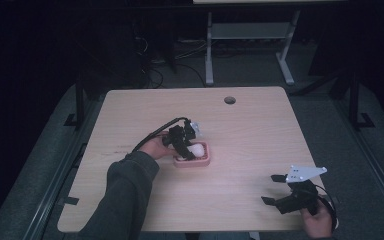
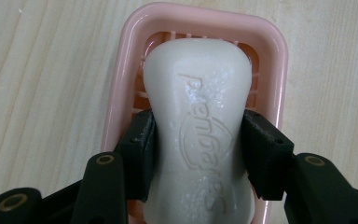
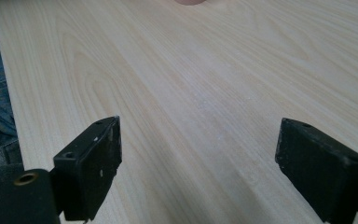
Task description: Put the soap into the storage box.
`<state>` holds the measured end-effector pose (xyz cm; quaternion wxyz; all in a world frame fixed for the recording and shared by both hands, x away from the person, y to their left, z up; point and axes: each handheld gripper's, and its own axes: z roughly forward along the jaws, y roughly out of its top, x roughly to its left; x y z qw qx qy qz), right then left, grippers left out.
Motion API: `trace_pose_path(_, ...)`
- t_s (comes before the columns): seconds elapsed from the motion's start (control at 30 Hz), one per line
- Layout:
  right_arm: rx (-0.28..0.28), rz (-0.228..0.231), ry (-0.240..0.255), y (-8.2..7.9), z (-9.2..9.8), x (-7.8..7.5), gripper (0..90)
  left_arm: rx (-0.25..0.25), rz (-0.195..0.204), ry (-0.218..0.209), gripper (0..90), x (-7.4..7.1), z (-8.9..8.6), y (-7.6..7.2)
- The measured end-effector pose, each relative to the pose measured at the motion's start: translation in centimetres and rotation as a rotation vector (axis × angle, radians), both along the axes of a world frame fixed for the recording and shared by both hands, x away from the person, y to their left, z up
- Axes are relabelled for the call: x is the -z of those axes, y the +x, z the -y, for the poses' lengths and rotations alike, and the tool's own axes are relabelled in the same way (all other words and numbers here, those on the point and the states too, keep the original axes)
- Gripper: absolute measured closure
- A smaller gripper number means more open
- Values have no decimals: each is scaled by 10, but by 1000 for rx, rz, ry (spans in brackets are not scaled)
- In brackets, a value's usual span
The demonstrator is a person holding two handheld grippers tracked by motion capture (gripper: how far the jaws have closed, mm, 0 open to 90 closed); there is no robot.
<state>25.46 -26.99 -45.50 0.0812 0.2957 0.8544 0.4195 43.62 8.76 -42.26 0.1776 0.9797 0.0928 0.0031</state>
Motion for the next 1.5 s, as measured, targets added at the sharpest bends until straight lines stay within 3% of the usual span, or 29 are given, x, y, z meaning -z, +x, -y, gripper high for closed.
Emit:
trace_pose_path(0.4,-2,2,1,0,-1,0,142,-12,-7,-10,432,-6,-3,-2)
trace_pose_path(0.6,0,0,-2,0,-2,-1,142,-14,10,-15,405,-10,-4,-5)
trace_pose_path(1.5,0,2,-14,2,-3,0,142,-55,27,-63,369,-29,-33,-23)
